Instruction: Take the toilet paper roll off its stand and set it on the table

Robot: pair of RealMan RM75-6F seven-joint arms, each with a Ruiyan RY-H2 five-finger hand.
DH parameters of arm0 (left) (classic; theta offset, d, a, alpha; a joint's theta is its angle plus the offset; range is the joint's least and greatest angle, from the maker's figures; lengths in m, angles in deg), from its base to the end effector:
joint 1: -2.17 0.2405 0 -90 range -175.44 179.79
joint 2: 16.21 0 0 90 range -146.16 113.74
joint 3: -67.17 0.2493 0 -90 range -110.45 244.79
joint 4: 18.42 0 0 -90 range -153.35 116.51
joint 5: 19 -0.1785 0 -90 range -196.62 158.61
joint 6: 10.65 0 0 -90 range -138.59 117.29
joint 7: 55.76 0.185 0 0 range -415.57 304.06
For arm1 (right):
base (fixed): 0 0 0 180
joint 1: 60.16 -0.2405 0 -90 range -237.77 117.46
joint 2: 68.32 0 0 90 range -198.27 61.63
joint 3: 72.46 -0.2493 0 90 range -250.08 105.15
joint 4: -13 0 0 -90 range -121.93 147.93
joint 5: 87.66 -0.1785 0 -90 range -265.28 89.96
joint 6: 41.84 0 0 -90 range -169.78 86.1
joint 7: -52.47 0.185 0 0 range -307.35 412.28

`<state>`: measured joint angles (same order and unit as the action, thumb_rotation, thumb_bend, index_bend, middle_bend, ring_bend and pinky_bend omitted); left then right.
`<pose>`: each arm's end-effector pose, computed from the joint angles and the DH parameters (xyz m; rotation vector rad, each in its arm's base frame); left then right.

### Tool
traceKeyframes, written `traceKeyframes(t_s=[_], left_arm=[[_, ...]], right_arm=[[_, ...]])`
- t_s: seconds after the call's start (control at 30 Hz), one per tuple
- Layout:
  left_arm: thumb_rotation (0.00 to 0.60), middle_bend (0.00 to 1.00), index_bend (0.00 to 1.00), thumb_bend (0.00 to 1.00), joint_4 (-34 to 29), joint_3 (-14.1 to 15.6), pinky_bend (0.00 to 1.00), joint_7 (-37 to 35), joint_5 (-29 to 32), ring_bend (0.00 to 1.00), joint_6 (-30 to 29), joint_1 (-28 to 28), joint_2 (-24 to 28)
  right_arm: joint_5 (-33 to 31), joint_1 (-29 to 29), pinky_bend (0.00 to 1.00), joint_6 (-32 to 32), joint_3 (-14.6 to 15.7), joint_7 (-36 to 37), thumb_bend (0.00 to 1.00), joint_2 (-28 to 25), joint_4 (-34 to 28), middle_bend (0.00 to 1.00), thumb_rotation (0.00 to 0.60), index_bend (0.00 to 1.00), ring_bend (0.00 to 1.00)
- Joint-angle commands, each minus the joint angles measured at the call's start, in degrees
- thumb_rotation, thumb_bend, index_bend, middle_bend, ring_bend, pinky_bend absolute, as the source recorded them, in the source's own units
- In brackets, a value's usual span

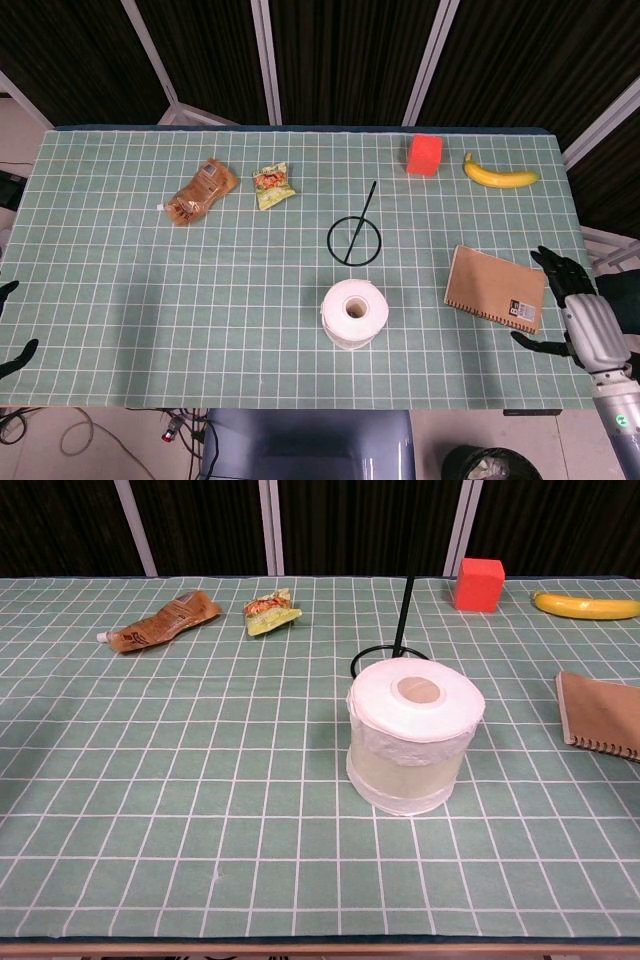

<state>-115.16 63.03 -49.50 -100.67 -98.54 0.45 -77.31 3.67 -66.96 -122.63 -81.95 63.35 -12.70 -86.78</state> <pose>-0.3003 0.2051 0.2115 -1.2843 -0.8518 -0.8054 -0.2427 -0.2442 0.2174 1.4351 -0.9400 1.1422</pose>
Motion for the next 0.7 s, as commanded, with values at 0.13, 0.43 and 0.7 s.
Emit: traceKeyframes(t_s=[0.13, 0.43, 0.7], left_arm=[[0.600, 0.00, 0.13, 0.22, 0.52, 0.06, 0.03, -0.24, -0.44, 0.00, 0.29, -0.36, -0.18], [0.600, 0.00, 0.13, 0.22, 1.24, 0.15, 0.03, 0.50, -1.98, 0.00, -1.33, -0.16, -1.12], [0.600, 0.00, 0.13, 0.22, 1.32, 0.75, 0.03, 1.70, -3.29, 0.00, -1.61, -0.17, -1.50]], right_arm=[[8.20, 6.97, 0.00, -12.80, 4.06, -16.82, 0.00, 6.74, 9.10, 0.00, 0.600, 0.03, 0.00], [7.22, 6.01, 0.00, -12.32, 4.34, -16.54, 0.00, 9.87, 13.07, 0.00, 0.600, 0.03, 0.00], [6.32, 4.91, 0.00, -10.65, 5.09, -15.36, 0.00, 10.75, 14.22, 0.00, 0.600, 0.02, 0.00]])
